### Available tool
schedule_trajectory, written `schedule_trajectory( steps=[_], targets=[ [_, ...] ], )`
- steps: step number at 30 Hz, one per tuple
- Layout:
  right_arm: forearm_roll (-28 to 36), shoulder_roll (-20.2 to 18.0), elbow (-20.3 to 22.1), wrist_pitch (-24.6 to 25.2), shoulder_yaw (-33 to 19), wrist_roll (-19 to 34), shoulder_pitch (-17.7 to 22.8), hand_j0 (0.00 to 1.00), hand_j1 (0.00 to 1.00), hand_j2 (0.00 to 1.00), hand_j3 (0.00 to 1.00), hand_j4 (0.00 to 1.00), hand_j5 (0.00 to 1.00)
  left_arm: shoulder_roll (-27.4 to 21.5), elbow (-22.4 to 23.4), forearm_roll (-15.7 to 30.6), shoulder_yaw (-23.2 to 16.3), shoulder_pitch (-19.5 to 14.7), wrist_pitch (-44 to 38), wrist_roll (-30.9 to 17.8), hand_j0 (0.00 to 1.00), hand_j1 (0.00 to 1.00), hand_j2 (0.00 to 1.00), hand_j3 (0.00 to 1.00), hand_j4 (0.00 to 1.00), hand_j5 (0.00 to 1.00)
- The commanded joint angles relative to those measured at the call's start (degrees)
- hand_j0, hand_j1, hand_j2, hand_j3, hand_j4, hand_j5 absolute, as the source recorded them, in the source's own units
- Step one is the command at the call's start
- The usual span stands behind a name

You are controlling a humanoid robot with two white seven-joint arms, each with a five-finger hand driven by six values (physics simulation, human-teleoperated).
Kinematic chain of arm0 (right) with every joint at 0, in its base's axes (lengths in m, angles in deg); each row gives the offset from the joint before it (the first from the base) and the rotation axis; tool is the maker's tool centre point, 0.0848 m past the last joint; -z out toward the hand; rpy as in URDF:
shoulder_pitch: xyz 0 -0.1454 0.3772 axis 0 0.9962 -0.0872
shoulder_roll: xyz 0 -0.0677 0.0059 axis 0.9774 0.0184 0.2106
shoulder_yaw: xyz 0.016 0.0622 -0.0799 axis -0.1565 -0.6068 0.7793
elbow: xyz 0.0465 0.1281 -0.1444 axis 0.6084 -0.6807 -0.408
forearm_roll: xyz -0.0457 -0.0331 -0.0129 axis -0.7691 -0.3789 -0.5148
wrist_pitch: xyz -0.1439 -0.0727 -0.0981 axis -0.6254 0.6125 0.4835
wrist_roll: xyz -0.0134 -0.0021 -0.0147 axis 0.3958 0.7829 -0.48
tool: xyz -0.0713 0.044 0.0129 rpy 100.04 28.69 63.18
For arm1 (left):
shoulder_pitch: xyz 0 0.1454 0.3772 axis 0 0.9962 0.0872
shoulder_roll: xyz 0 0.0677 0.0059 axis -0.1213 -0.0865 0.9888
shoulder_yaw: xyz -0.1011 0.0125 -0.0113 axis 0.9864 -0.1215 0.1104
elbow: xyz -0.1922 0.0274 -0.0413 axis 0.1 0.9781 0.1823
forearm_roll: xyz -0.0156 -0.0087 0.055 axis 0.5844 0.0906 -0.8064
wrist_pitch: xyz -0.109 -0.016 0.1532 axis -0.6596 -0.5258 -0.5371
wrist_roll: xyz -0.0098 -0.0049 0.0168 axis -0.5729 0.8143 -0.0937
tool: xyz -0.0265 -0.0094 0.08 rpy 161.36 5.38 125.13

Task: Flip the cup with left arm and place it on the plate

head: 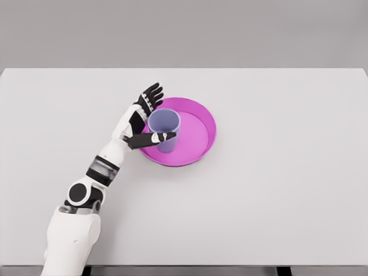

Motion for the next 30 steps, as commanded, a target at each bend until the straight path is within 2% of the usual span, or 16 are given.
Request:
schedule_trajectory(
  steps=[1,8,12,14,17,20,22,25,26,27,29,30],
  targets=[
    [0.0,0.0,0.0,0.0,0.0,0.0,0.0,1.0,1.0,1.0,1.0,1.0,1.0,0.0,-2.0,0.3,1.0,0.0,0.0,0.0,1.0,1.0,1.0,1.0,1.0,1.0],
    [0.0,0.0,0.0,0.0,0.0,0.0,0.0,1.0,1.0,1.0,1.0,1.0,1.0,0.0,-4.7,0.4,1.6,0.1,0.1,0.0,1.0,1.0,1.0,1.0,1.0,1.0],
    [0.0,0.0,0.0,0.0,0.0,0.0,0.0,1.0,1.0,1.0,1.0,1.0,1.0,0.0,-7.5,0.4,5.6,0.0,0.0,0.1,1.0,1.0,1.0,1.0,1.0,1.0],
    [0.0,0.0,0.0,0.0,0.0,0.0,0.0,1.0,1.0,1.0,1.0,1.0,1.0,-3.9,-7.5,0.3,7.2,-0.6,0.4,0.0,1.0,1.0,1.0,1.0,1.0,1.0],
    [0.0,0.0,0.0,0.0,0.0,0.0,0.0,1.0,1.0,1.0,1.0,1.0,1.0,-19.9,-7.6,0.8,6.9,-3.1,1.5,0.0,1.0,1.0,1.0,1.0,1.0,1.0],
    [0.0,0.0,0.0,0.0,0.0,0.0,0.0,1.0,1.0,1.0,1.0,1.0,1.0,-30.2,-7.6,1.2,6.5,-3.1,6.5,0.0,1.0,1.0,1.0,1.0,1.0,1.0],
    [0.0,0.0,0.0,-0.1,0.0,0.0,0.0,1.0,1.0,1.0,1.0,1.0,1.0,-33.0,-8.3,1.2,6.0,-2.5,11.9,-0.1,1.0,1.0,1.0,1.0,1.0,1.0],
    [0.0,0.0,0.0,0.0,0.0,0.0,0.0,1.0,1.0,1.0,1.0,1.0,1.0,-38.7,-8.2,1.0,0.9,-2.5,20.7,-0.1,1.0,1.0,1.0,1.0,1.0,1.0],
    [0.0,0.0,0.0,-0.1,0.0,0.0,0.0,1.0,1.0,1.0,1.0,1.0,1.0,-40.5,-8.1,0.5,-1.9,-2.5,21.1,-0.2,1.0,1.0,1.0,1.0,1.0,1.0],
    [0.0,0.0,0.0,0.0,0.0,0.0,0.0,1.0,1.0,1.0,1.0,1.0,1.0,-41.2,-7.6,-0.7,-3.3,-2.4,21.1,-0.2,1.0,1.0,1.0,1.0,1.0,1.0],
    [0.0,0.0,0.0,0.0,0.0,0.0,0.0,1.0,1.0,1.0,1.0,1.0,1.0,-41.0,-7.6,-6.5,-3.8,-1.9,21.1,-0.1,1.0,1.0,1.0,1.0,1.0,1.0],
    [0.0,0.0,0.0,0.0,0.0,0.0,0.0,1.0,1.0,1.0,1.0,1.0,1.0,-41.0,-7.6,-7.3,-4.4,-1.9,21.1,-0.1,1.0,1.0,1.0,1.0,1.0,1.0]
  ],
)
